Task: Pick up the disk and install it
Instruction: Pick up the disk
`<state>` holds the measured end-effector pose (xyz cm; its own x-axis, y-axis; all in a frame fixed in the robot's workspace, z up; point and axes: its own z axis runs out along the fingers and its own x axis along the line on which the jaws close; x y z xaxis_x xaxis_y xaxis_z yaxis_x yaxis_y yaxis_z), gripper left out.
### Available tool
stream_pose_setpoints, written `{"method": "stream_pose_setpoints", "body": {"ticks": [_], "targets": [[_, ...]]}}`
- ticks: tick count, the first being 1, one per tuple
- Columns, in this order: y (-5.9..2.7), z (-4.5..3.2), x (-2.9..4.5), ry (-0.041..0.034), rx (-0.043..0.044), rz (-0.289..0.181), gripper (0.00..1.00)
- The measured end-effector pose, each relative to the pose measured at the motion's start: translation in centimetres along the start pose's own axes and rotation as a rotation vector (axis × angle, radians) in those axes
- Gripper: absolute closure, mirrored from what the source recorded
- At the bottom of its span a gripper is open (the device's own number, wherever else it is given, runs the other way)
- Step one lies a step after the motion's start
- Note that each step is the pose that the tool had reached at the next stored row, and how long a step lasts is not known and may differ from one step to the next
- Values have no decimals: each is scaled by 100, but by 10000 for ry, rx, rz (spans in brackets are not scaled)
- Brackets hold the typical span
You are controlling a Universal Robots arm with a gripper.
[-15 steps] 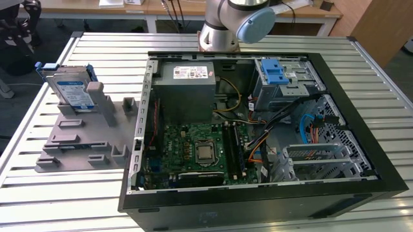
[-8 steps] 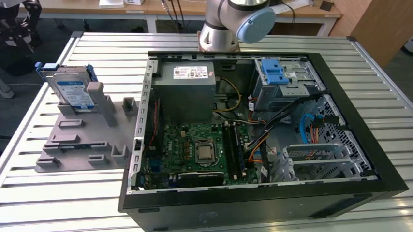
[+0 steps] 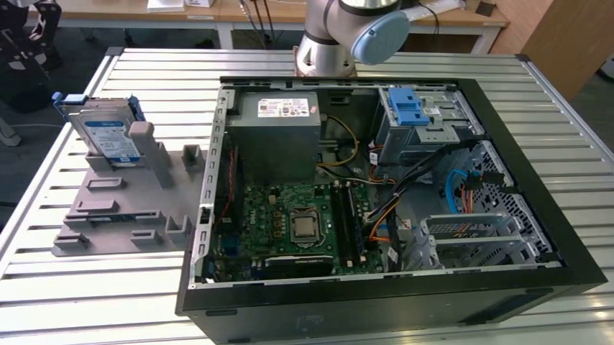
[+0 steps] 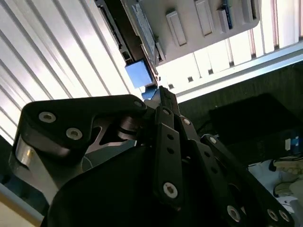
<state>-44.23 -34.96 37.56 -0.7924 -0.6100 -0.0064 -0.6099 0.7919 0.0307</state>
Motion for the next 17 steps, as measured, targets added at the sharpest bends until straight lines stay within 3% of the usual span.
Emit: {"method": "stream_pose_setpoints", "body": {"ticks": [6,17], "targets": [[0,3,0,56,28,-1017,89],[0,10,0,86,38,-2735,89]]}}
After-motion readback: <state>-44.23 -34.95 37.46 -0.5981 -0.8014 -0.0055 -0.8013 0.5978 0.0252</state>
